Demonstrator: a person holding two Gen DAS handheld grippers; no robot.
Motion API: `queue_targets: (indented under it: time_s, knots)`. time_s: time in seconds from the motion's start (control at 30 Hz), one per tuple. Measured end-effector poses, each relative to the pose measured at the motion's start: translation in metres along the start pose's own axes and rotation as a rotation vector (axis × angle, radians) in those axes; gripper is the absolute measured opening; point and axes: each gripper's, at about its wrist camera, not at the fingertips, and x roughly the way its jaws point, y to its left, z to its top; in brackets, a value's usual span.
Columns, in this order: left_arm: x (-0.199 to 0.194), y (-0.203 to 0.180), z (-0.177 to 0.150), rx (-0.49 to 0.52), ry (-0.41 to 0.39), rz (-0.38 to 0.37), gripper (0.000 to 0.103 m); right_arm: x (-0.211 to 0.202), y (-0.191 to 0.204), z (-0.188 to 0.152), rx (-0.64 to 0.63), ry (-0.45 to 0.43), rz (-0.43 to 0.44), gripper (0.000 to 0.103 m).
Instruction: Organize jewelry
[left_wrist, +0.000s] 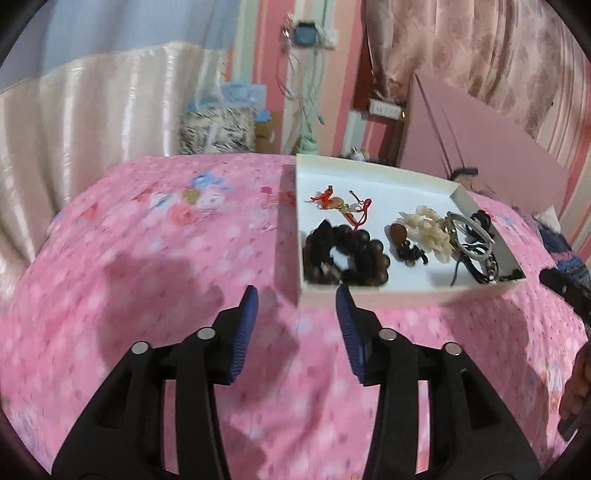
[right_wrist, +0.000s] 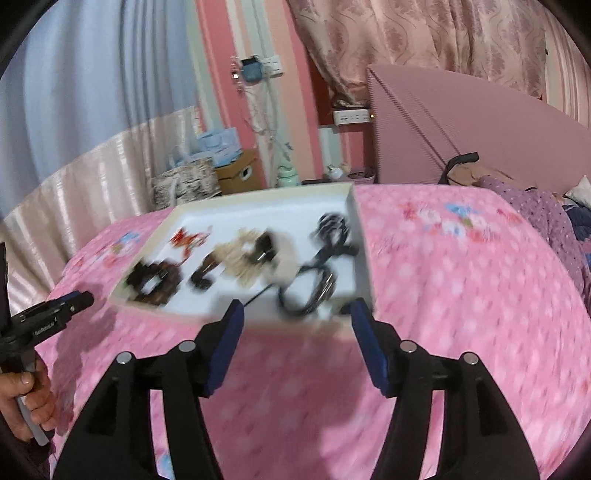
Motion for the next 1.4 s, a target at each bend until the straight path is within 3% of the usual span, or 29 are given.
queue_targets:
  time_s: [0.2, 0.3, 0.47, 0.8, 1.07, 1.4]
  knots:
    - [-0.048, -0.016, -0.047, 0.063, -0.096, 0.000, 0.080, -0.039, 0.034, -0.056, -0.065, -0.049, 0.016, 0.072]
    - [-0.065, -0.017, -0.066, 0.060, -0.132, -0.007, 0.092, -0.054, 0.042, -0.077, -0.088, -0.073, -0.005, 0.086]
    - [-0.079, -0.003, -0.078, -0.001, -0.182, 0.027, 0.099, -0.077, 0.040, -0.093, -0.075, -0.133, -0.061, 0.091]
    - [-0.093, -0.003, -0.085, -0.002, -0.257, 0.066, 0.100, -0.088, 0.041, -0.097, -0.078, -0.193, -0.171, 0.098]
    - [-0.098, -0.010, -0.086, 0.038, -0.280, 0.067, 0.100, -0.096, 0.040, -0.098, -0.069, -0.234, -0.166, 0.101]
    - [-0.099, -0.007, -0.086, 0.017, -0.288, 0.084, 0.100, -0.096, 0.037, -0.098, -0.054, -0.237, -0.168, 0.101]
